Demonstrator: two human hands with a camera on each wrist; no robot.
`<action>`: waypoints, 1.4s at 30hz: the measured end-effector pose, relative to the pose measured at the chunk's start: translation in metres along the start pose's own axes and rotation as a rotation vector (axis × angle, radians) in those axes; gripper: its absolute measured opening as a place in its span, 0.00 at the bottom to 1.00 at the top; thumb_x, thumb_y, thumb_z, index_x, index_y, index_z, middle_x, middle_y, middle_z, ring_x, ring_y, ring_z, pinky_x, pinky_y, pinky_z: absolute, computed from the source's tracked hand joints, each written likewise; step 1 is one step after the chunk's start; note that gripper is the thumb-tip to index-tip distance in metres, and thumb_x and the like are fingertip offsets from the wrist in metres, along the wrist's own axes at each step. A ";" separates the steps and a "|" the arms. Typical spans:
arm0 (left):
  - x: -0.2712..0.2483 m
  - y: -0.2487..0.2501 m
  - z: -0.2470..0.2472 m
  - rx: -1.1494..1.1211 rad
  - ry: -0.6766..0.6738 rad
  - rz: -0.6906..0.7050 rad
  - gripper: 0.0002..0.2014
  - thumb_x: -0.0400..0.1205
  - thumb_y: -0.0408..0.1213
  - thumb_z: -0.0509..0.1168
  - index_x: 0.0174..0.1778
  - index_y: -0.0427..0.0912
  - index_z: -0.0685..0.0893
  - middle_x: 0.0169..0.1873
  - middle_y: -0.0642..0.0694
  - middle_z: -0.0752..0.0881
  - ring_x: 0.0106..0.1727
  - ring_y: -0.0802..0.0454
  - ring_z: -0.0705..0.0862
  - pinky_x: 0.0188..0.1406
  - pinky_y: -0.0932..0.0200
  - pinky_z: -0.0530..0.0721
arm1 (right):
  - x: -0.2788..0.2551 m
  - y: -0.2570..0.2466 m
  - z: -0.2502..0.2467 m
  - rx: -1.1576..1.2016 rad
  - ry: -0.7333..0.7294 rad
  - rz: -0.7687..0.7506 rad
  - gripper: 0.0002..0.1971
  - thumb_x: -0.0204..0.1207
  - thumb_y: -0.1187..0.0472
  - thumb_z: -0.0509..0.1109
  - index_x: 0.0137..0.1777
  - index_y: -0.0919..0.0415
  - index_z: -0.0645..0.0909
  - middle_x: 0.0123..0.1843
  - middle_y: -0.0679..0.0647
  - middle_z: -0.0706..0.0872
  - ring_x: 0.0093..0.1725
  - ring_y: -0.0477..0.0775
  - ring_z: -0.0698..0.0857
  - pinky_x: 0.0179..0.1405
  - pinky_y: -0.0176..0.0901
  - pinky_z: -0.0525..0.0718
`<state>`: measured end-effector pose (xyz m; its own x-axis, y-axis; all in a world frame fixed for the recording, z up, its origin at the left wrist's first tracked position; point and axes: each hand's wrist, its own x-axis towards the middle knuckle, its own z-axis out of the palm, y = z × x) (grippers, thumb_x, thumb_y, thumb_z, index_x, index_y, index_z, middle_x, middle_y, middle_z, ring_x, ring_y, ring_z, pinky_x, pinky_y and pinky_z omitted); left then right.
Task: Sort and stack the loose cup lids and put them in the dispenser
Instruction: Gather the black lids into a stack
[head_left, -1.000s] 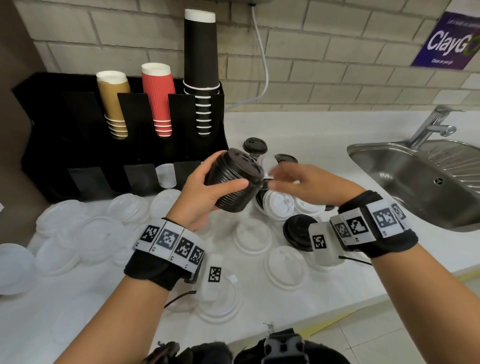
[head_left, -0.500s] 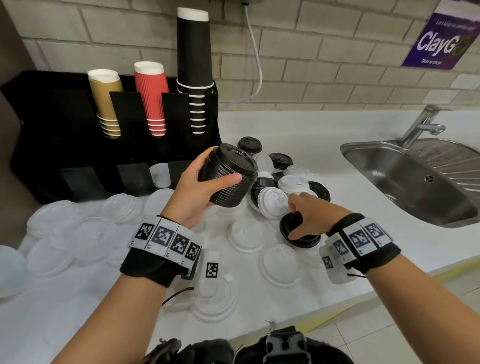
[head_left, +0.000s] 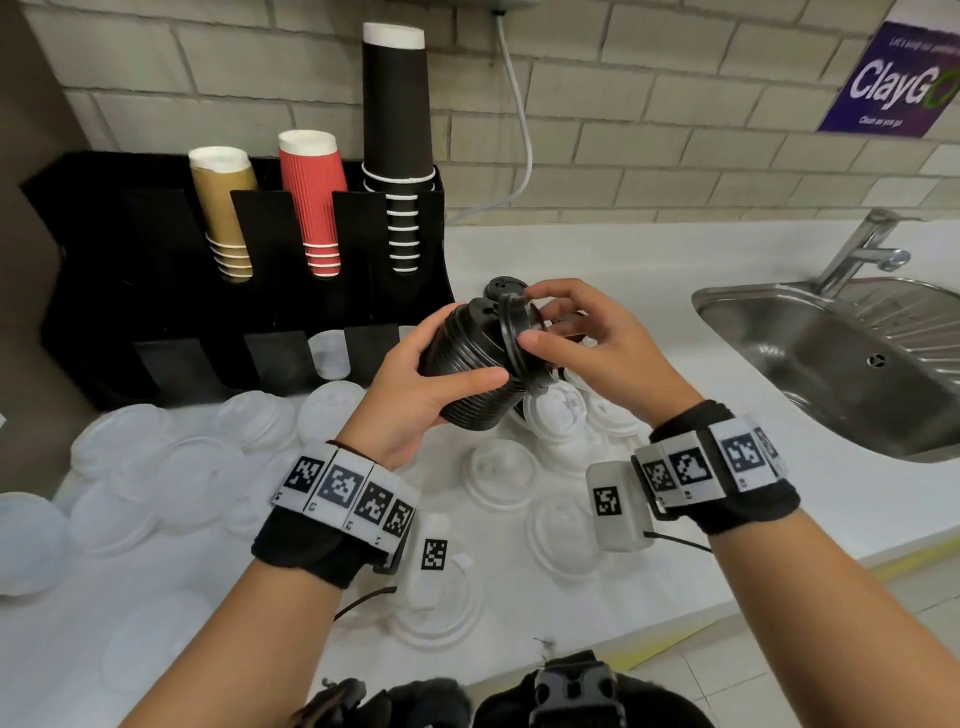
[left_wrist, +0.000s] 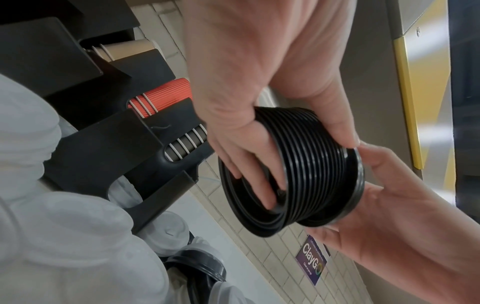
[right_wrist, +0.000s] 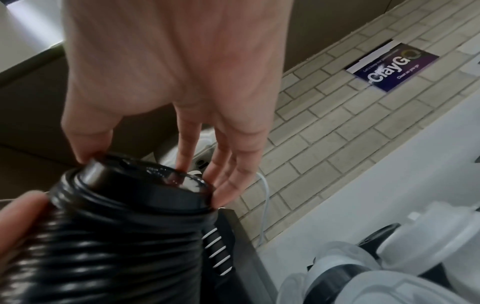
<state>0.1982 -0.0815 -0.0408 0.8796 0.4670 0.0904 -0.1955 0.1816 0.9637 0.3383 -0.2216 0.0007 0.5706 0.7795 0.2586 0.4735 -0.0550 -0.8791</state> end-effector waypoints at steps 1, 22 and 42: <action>0.000 0.000 -0.001 0.010 0.006 0.003 0.38 0.58 0.40 0.80 0.66 0.58 0.81 0.55 0.53 0.90 0.58 0.54 0.88 0.46 0.57 0.88 | 0.001 0.000 0.001 -0.003 -0.009 -0.005 0.18 0.71 0.55 0.78 0.61 0.48 0.82 0.47 0.41 0.82 0.48 0.44 0.85 0.48 0.39 0.86; 0.000 0.001 -0.007 0.051 -0.075 -0.042 0.39 0.58 0.41 0.81 0.68 0.58 0.80 0.59 0.54 0.88 0.60 0.55 0.87 0.45 0.57 0.88 | 0.018 -0.006 0.004 -0.130 -0.169 0.001 0.24 0.64 0.50 0.82 0.59 0.44 0.81 0.57 0.52 0.84 0.54 0.50 0.84 0.51 0.39 0.79; 0.016 -0.007 -0.011 -0.159 -0.095 -0.078 0.30 0.64 0.37 0.77 0.63 0.59 0.83 0.59 0.52 0.88 0.58 0.54 0.88 0.42 0.57 0.88 | -0.018 0.079 -0.106 -1.051 -0.432 0.879 0.46 0.60 0.45 0.84 0.75 0.52 0.65 0.70 0.54 0.78 0.65 0.57 0.79 0.62 0.50 0.77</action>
<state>0.2088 -0.0658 -0.0487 0.9301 0.3641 0.0480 -0.1852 0.3521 0.9174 0.4370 -0.3062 -0.0307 0.7782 0.3657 -0.5105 0.4567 -0.8875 0.0605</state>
